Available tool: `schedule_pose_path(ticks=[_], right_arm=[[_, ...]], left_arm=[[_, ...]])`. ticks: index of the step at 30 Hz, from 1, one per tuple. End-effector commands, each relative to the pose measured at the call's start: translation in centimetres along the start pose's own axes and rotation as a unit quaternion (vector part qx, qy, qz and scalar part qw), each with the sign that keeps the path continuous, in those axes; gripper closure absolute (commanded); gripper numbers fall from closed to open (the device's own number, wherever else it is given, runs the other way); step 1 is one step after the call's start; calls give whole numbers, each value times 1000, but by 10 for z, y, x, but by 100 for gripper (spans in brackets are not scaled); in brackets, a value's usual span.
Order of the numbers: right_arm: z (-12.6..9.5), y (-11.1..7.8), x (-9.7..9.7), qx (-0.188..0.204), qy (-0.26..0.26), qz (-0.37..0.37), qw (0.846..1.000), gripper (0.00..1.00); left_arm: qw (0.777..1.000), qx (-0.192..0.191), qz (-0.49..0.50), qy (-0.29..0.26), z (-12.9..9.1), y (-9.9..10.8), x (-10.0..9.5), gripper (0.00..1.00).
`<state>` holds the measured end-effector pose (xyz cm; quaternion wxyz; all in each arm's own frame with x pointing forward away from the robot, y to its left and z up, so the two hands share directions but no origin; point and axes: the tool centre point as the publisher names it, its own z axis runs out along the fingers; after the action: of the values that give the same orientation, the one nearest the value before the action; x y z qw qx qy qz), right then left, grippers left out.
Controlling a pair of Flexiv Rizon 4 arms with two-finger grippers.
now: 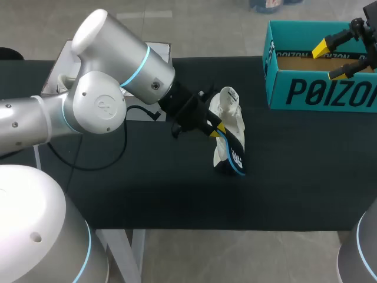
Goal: Take the shoe out of the shoebox, open the shoe tongue, remove and reinsert the insole, then place the shoe into the shoebox
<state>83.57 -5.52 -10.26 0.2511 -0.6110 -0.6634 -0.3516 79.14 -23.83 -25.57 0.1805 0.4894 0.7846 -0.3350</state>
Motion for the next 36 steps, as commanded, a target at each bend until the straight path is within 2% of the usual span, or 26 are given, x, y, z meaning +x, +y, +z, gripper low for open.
schedule_pose_path(ticks=[1,4,6,12,17,21,28,36], right_arm=[[0,1,-1,2,-1,0,1000,0],[0,1,-1,2,-1,0,1000,0],[0,1,-1,2,-1,0,1000,0],[0,1,-1,2,-1,0,1000,0],[0,1,-1,2,-1,0,1000,0],[0,1,-1,2,-1,0,1000,0],[0,1,-1,2,-1,0,1000,0],[0,1,-1,2,-1,0,1000,0]], left_arm=[[1000,-1,0,1,0,-1,0,100],[1000,-1,0,1,0,-1,0,100],[1000,9,-1,-8,-3,1,-9,100],[999,22,-21,11,-3,17,-20,100],[998,48,-37,19,8,36,-22,100],[998,42,-35,28,24,43,-25,100],[999,21,-19,32,40,47,-19,100],[999,40,-14,30,54,49,-12,100]])
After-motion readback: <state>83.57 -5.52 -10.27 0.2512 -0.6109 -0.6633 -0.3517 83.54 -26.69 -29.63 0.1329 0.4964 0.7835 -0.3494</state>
